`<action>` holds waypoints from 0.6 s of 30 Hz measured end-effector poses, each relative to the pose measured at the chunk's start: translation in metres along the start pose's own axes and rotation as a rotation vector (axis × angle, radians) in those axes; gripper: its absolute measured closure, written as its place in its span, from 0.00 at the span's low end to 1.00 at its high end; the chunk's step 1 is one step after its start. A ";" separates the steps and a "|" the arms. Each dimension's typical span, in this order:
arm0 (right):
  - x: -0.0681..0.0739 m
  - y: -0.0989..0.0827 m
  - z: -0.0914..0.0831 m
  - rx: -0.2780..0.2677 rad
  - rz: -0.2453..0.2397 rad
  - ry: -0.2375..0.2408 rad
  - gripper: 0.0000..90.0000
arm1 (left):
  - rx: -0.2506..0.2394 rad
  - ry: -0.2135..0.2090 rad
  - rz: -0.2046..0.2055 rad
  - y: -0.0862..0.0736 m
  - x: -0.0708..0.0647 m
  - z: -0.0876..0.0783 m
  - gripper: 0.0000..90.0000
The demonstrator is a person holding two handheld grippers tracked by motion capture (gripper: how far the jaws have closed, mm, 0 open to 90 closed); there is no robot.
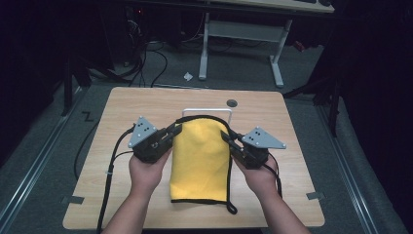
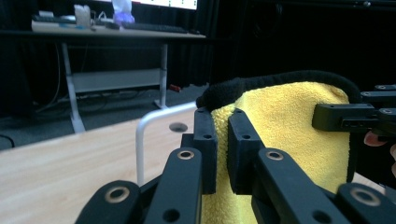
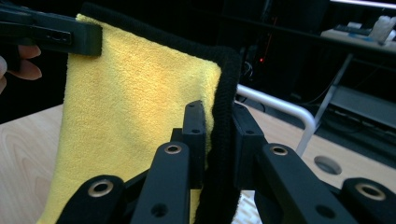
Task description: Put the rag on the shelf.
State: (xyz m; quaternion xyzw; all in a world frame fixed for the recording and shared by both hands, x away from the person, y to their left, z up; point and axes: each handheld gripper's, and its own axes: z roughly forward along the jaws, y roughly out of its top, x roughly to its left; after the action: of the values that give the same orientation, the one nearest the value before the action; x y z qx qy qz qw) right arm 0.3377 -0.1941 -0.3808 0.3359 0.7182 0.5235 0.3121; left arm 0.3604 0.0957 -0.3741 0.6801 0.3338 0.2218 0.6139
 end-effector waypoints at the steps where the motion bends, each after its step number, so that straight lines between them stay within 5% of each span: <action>1: -0.001 0.003 0.000 -0.006 -0.004 -0.004 0.88 | -0.006 0.003 0.010 0.004 0.000 0.000 0.93; 18: -0.018 0.042 -0.008 -0.098 -0.005 -0.026 0.89 | -0.072 0.028 0.072 0.043 0.000 0.005 0.93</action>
State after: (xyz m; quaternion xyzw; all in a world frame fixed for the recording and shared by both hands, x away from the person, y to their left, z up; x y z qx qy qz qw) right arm 0.3482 -0.2035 -0.3372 0.3252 0.6882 0.5529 0.3390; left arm 0.3716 0.0908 -0.3323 0.6659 0.3097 0.2651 0.6248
